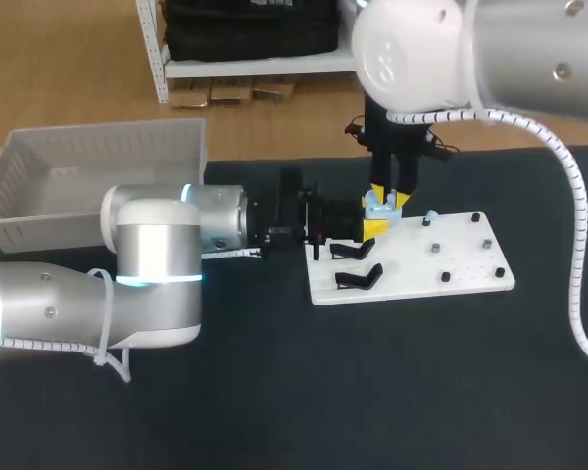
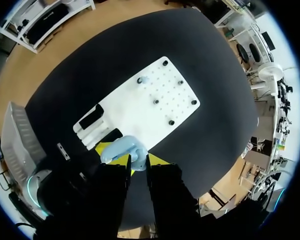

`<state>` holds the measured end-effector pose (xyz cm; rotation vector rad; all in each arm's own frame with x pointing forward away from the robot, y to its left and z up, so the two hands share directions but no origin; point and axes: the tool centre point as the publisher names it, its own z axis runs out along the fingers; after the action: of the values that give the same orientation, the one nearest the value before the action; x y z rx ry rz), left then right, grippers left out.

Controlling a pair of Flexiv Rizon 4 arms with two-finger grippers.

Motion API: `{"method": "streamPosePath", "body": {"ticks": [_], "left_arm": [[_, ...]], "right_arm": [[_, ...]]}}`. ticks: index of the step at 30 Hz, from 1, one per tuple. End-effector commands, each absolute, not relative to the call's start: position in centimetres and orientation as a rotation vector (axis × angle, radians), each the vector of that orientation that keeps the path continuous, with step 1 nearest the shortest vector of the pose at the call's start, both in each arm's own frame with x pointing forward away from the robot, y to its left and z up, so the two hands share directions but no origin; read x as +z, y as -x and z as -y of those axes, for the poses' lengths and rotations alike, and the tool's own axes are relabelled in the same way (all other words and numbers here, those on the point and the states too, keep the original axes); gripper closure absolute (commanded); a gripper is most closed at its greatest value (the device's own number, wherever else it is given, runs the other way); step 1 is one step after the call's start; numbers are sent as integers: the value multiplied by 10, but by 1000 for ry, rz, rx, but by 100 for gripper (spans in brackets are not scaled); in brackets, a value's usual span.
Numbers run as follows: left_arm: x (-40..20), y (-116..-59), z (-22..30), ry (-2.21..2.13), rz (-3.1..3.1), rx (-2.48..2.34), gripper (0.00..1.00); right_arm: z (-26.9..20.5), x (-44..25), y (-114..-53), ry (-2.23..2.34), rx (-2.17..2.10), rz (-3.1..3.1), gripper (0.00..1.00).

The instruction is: Pick up each earbud case from the left stands, insert the matching earbuds, close the lid, and place the case in the box.

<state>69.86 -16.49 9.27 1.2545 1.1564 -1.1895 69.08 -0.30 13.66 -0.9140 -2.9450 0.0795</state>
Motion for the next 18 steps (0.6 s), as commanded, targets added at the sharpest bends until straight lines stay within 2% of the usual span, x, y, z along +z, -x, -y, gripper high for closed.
{"method": "streamPosePath", "body": {"ticks": [1, 6, 8, 11, 14, 18], "left_arm": [[92, -700, 165, -1254, -1154, -1191, 100], [92, -700, 165, -1254, -1154, -1191, 100], [92, -700, 165, -1254, -1154, -1191, 100], [92, -700, 165, -1254, -1154, -1191, 100], [92, -700, 165, -1254, -1154, -1191, 100], [92, -700, 165, -1254, -1154, -1191, 100]], "right_arm": [[2, 134, -693, 921, 92, 2947, 100], [3, 132, -694, 923, 110, 2949, 100], [2, 131, -694, 923, 108, 2948, 76], [2, 132, -694, 922, 103, 2945, 64], [4, 137, -690, 922, 84, 2943, 61], [11, 152, -681, 919, -24, 2937, 62]]}}
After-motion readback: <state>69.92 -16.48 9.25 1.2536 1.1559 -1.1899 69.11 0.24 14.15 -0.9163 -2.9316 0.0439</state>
